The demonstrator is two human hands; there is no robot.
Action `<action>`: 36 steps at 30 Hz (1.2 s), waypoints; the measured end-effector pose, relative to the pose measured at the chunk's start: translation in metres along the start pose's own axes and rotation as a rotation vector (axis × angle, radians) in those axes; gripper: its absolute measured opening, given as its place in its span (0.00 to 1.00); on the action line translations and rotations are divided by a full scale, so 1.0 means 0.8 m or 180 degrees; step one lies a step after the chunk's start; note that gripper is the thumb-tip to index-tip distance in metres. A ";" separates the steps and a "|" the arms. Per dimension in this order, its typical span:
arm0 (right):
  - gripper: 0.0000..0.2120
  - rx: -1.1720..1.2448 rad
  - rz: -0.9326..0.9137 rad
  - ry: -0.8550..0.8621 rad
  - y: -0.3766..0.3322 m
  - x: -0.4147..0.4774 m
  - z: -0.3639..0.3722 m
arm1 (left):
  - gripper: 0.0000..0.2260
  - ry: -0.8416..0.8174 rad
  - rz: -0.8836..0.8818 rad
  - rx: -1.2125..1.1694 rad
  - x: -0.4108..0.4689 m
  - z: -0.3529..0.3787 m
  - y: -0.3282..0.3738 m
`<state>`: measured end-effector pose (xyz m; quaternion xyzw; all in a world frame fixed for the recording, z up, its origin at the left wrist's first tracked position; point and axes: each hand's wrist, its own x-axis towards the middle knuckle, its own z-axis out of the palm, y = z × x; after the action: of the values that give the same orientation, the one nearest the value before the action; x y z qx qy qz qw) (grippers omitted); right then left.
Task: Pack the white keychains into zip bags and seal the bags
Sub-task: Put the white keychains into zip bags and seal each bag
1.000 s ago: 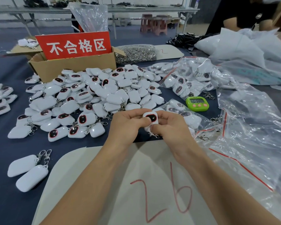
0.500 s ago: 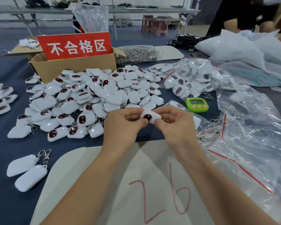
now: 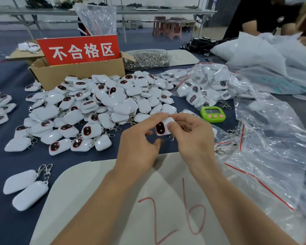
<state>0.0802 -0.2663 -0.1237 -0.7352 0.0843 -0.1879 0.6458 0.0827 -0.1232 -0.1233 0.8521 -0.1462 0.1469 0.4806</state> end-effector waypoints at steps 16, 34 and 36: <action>0.16 -0.0128 0.0085 -0.0995 -0.003 -0.008 0.002 | 0.26 0.0439 -0.0683 -0.0668 0.017 -0.004 -0.012; 0.17 -0.2200 -0.0256 0.1196 -0.047 0.028 -0.115 | 0.19 -0.0301 0.0757 0.1085 -0.043 0.087 0.055; 0.17 -0.2339 -0.0130 0.1053 -0.045 0.030 -0.118 | 0.13 -0.0298 0.0622 0.1186 -0.040 0.090 0.055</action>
<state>0.0615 -0.3560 -0.0752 -0.8785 0.2340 -0.2739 0.3137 0.0440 -0.2035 -0.1375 0.9139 -0.2206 0.1776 0.2910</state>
